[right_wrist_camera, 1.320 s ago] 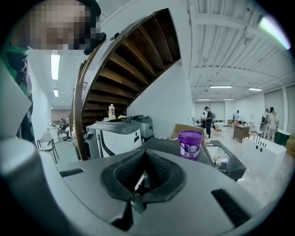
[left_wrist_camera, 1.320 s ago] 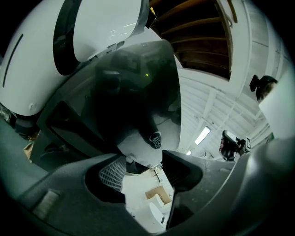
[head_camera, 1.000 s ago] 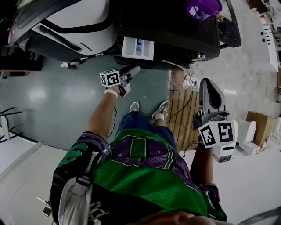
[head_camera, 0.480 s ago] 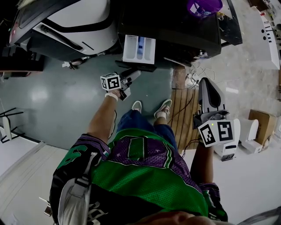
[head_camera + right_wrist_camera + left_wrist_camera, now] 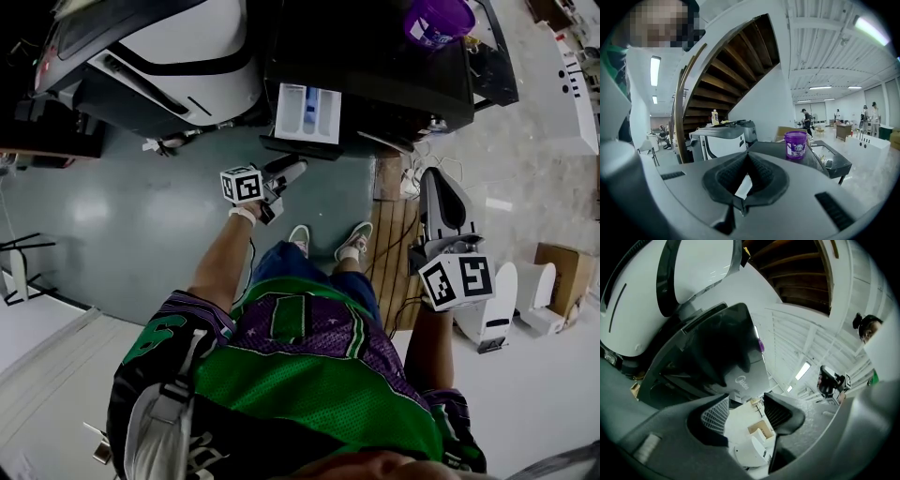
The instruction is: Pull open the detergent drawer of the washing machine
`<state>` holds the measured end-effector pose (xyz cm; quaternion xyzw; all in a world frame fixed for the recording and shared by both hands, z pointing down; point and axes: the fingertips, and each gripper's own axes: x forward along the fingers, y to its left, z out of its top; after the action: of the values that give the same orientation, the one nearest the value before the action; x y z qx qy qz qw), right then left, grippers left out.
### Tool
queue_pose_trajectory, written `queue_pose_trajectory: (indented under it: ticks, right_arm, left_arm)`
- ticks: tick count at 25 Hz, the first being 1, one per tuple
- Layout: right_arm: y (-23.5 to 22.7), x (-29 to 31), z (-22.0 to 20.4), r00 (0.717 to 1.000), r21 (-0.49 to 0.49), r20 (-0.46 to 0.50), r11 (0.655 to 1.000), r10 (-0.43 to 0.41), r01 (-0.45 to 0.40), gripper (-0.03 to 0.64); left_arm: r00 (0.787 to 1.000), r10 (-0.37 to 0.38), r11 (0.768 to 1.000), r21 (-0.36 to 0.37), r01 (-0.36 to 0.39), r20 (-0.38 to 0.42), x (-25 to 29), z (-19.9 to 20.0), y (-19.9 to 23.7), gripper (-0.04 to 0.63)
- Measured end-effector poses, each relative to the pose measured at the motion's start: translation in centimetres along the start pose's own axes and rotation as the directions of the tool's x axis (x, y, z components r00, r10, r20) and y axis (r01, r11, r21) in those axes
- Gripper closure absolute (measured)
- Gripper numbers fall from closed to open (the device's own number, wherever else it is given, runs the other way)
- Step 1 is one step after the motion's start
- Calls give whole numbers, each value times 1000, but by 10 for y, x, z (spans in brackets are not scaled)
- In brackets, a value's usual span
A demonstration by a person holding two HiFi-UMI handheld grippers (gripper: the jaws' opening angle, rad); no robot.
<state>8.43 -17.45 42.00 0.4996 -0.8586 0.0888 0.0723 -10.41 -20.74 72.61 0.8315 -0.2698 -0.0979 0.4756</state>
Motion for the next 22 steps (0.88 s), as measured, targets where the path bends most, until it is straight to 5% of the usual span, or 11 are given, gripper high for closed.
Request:
queue_pose_trajectory:
  ticks: [13,22]
  right_arm:
    - [16,-9,24,998,-17,25,998,62,-62,615]
    - [-4,-36,63,987,-20,105,992,123,-122,615]
  left_arm:
    - [998,63,984,167,-65,13,-36,13,-62,365]
    - [987,15,953,297,-63,162,-29,52,-172,367]
